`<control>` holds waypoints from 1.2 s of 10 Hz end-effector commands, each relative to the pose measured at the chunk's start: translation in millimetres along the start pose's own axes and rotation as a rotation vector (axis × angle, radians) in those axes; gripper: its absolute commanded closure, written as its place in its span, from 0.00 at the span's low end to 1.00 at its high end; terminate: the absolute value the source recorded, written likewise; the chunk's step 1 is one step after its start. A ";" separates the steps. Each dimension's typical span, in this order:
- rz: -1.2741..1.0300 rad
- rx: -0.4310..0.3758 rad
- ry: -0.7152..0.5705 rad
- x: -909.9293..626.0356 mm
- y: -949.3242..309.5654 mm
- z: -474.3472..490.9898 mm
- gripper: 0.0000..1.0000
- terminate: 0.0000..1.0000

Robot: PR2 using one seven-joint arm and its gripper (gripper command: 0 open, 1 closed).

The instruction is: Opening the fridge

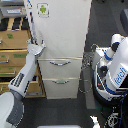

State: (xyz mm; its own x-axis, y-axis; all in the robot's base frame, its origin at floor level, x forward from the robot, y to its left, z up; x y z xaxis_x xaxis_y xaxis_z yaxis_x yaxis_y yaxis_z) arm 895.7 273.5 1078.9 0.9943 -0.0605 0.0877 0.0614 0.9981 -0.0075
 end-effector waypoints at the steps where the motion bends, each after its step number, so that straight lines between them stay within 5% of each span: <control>1: 0.035 -0.011 0.004 27.2 40.5 -10.1 0.00 0.00; 2: 0.026 -0.016 0.009 26.1 41.8 -20.0 1.00 0.00; 12: -0.031 -0.031 0.019 16.9 32.3 -37.0 1.00 0.00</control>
State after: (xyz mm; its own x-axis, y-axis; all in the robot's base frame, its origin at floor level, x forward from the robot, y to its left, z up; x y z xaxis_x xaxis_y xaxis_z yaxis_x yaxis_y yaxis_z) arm 917.0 316.8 1088.0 0.9961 -0.0444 0.0760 0.0472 0.9982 -0.0364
